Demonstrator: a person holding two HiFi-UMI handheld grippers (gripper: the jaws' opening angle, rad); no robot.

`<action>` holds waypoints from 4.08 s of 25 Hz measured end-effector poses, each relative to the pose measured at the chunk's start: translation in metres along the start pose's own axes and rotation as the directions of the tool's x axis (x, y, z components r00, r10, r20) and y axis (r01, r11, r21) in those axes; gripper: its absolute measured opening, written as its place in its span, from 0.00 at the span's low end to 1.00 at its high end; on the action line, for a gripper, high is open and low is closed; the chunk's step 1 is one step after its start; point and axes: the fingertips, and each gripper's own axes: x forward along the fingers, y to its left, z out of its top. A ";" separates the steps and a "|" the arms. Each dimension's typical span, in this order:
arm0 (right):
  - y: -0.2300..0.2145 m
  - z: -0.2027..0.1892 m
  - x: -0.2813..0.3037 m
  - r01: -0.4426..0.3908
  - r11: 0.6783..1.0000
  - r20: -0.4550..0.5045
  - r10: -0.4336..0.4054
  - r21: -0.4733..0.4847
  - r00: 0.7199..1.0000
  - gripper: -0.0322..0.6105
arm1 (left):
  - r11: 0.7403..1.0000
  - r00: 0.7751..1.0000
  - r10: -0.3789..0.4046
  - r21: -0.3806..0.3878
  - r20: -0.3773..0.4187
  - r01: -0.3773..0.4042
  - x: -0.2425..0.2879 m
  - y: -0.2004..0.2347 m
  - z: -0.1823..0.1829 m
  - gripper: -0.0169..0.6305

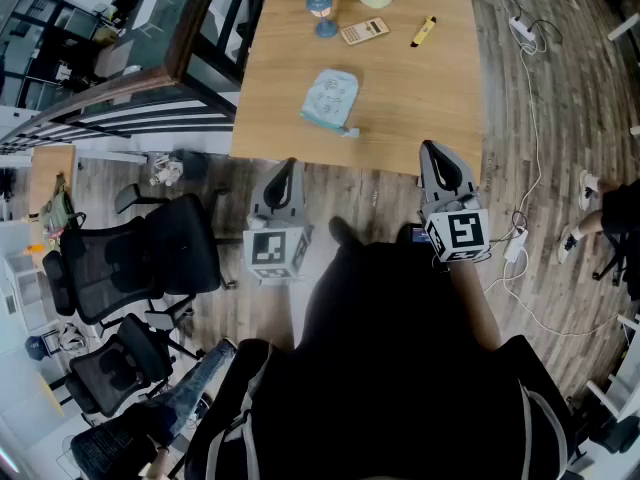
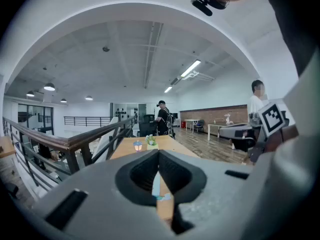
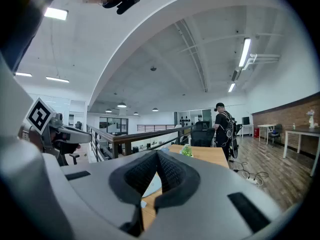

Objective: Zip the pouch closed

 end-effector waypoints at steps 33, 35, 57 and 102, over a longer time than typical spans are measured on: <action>0.042 -0.020 0.055 0.103 0.993 -0.140 -0.109 -0.049 0.984 0.07 | 0.992 0.993 -0.116 -0.046 -0.020 0.115 -0.010 0.047 -0.044 0.03; 0.049 -0.019 0.060 0.105 0.993 -0.145 -0.113 -0.057 0.983 0.07 | 0.991 0.992 -0.127 -0.052 -0.016 0.126 -0.009 0.055 -0.049 0.03; 0.060 -0.045 0.087 0.061 0.994 -0.274 -0.084 -0.093 0.958 0.07 | 0.974 0.979 -0.199 -0.122 -0.049 0.192 0.039 0.061 -0.076 0.03; 0.072 -0.282 0.198 -0.544 0.789 -0.624 0.585 0.287 0.519 0.34 | 0.967 0.873 -0.246 -0.172 -0.421 0.189 0.153 -0.015 -0.155 0.03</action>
